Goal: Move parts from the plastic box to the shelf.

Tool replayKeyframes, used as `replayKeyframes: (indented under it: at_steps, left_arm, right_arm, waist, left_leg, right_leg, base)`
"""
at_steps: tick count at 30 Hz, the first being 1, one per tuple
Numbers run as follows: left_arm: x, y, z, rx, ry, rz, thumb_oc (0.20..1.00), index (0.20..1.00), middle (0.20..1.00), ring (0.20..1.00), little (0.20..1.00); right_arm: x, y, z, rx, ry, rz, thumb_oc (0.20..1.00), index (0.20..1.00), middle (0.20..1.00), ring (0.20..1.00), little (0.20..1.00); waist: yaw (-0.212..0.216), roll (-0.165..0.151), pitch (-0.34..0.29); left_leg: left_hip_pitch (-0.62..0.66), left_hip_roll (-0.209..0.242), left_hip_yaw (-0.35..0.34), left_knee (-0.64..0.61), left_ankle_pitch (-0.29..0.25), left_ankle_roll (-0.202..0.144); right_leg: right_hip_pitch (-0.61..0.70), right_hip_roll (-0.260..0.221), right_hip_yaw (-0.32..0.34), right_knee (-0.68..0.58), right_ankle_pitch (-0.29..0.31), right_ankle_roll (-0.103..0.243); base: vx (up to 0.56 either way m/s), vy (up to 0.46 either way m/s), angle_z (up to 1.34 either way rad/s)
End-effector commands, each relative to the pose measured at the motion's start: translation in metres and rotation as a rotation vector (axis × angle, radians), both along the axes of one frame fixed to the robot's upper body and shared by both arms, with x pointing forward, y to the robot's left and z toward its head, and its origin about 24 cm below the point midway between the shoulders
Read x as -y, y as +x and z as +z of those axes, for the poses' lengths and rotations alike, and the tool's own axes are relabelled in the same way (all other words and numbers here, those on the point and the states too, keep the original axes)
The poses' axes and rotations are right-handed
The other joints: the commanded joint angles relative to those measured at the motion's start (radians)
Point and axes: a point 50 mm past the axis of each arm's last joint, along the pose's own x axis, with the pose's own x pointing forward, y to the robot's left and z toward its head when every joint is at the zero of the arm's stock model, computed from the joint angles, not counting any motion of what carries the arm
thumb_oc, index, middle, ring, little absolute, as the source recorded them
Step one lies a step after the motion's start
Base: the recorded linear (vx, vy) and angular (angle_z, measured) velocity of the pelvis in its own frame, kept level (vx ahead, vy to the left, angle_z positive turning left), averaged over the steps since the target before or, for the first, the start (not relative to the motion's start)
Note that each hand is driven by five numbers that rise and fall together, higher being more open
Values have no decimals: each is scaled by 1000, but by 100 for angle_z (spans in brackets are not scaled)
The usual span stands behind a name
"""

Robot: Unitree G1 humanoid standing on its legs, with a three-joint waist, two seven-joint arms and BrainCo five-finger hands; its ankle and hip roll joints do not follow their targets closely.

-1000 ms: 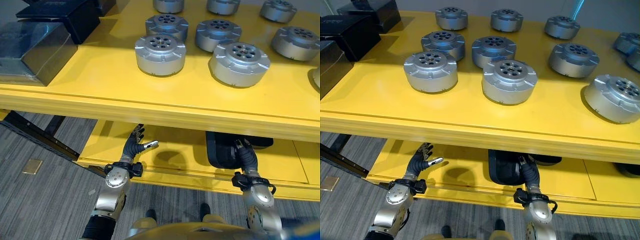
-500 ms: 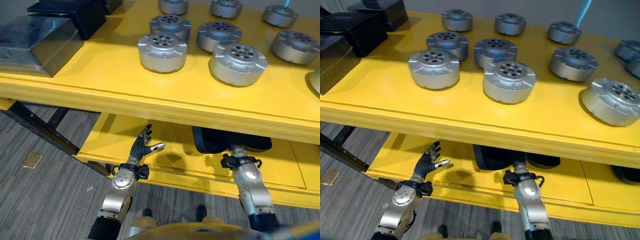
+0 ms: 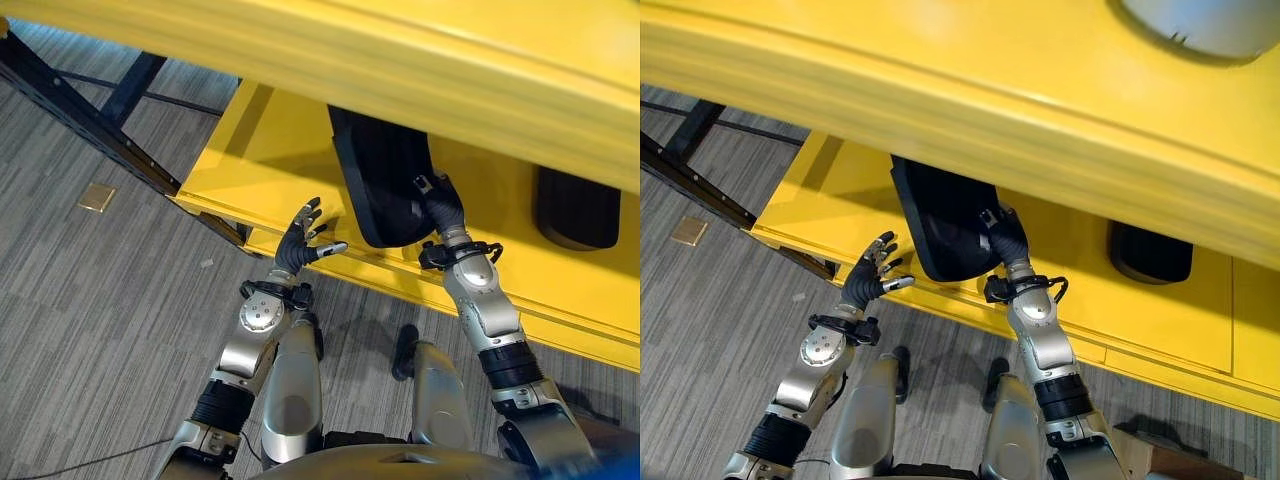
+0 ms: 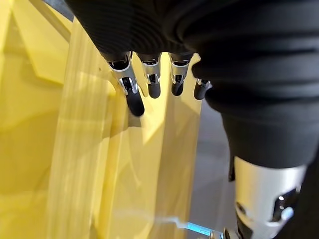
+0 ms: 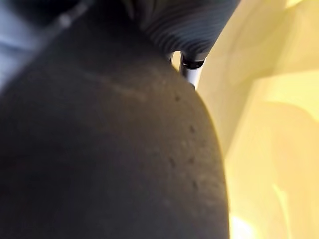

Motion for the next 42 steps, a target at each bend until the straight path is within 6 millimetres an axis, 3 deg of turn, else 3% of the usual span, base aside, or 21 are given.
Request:
replayKeyframes:
  at_steps: [1,8,13,23,26,29,35,42]
  left_arm:
    - [1,-11,-1,6,-23,-10,1000,1000,1000,1000,1000]
    - [0,-12,2,12,-16,-8,1000,1000,1000,1000,1000]
    - [2,-13,6,25,-27,-23,1000,1000,1000,1000,1000]
    - [7,-16,9,19,-36,-82,1000,1000,1000,1000,1000]
    - [10,-14,10,12,-40,-98,1000,1000,1000,1000,1000]
    - [12,-13,12,18,-43,-102,1000,1000,1000,1000,1000]
    - [15,-12,17,37,-47,-109,1000,1000,1000,1000,1000]
    - [16,-9,20,51,-58,-93,1000,1000,1000,1000,1000]
  right_arm:
    - [8,-11,44,245,73,-51,200,200,200,200,200]
    - [20,-15,50,285,23,-117,200,200,200,200,200]
    - [34,-4,51,271,-16,-215,200,200,200,200,200]
    - [54,56,74,183,-49,-340,200,200,200,200,200]
    - [63,80,100,157,-97,-377,200,200,200,200,200]
    - [61,87,111,155,-104,-379,200,200,200,200,200]
    - [82,100,110,45,-152,-461,200,200,200,200,200]
    - [92,103,80,-108,-141,-501,200,200,200,200,200]
  waist:
    - [-9,5,-56]
    - [-22,7,-55]
    - [-23,19,-59]
    - [6,44,-38]
    - [15,48,-25]
    - [16,54,-16]
    - [19,66,-8]
    - [10,67,-3]
  left_leg:
    - [22,39,-38,63,-24,-33]
    - [-44,42,-61,186,-69,-34]
    - [-99,36,-80,244,-90,-37]
    - [-190,29,-96,301,-102,-36]
    - [-229,27,-97,328,-101,-37]
    - [-249,27,-95,344,-104,-37]
    - [-273,21,-95,350,-102,-36]
    - [-274,29,-92,365,-109,-38]
  right_leg:
    - [23,-13,-3,40,33,-2]
    - [-48,-9,15,163,-19,-8]
    - [-103,-2,18,212,-34,-8]
    - [-187,6,18,259,-36,-9]
    - [-233,11,26,283,-33,-13]
    - [-250,12,27,297,-34,-13]
    - [-281,8,30,308,-31,-15]
    - [-290,12,36,322,-39,-15]
  base:
    - [-42,10,2]
    - [-18,6,2]
    - [-25,5,1]
    - [-36,16,1]
    - [-56,38,-4]
    - [-29,24,1]
    - [-6,5,0]
    - [0,0,0]
